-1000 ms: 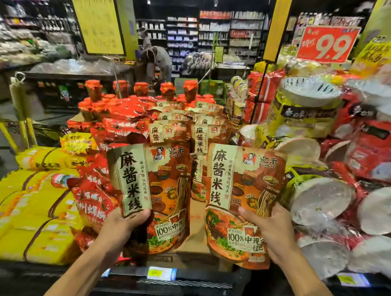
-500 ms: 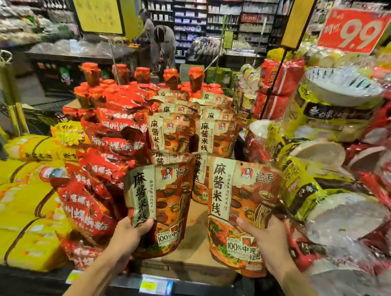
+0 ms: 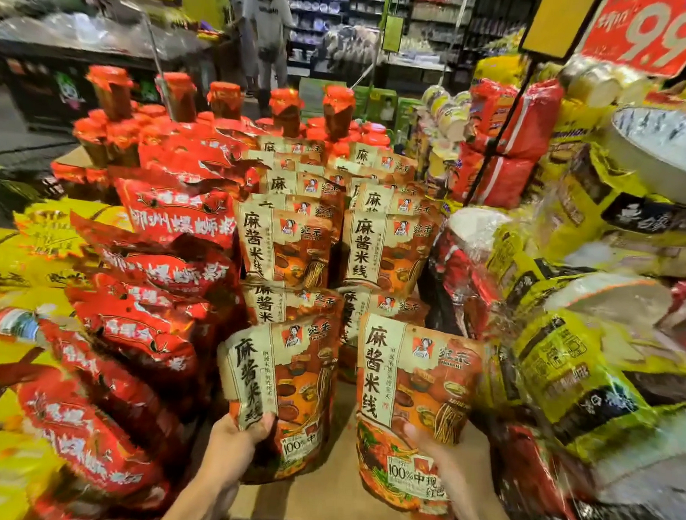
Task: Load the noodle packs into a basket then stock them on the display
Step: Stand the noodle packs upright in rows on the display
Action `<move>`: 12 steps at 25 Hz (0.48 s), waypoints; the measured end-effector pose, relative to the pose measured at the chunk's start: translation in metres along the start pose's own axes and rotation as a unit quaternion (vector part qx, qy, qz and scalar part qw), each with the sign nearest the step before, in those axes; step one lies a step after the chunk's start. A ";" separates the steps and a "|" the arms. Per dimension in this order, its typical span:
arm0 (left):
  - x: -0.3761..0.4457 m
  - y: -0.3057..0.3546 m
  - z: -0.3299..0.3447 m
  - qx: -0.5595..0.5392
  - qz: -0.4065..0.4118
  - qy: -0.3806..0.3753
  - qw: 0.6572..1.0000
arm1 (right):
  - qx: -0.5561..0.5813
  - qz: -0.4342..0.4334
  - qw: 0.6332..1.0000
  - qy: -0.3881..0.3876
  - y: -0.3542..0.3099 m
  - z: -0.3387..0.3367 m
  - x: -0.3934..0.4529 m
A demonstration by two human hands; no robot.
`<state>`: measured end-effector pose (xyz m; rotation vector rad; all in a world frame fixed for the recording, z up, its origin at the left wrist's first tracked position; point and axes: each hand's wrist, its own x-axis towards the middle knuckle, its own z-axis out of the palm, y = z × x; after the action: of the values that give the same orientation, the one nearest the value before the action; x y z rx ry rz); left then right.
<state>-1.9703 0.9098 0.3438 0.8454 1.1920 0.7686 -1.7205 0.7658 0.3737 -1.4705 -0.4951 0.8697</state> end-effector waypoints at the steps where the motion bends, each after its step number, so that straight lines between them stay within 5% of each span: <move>1: 0.006 -0.001 0.003 -0.002 -0.002 0.003 1.000 | 0.003 0.005 1.000 0.001 0.005 0.002 0.010; 12: 0.066 -0.016 0.012 0.030 0.001 0.063 0.998 | -0.081 -0.002 0.997 -0.011 0.059 0.015 0.099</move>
<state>-1.9446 0.9576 0.3014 0.8581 1.3313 0.8012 -1.6826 0.8433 0.2964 -1.6081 -0.5957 0.8596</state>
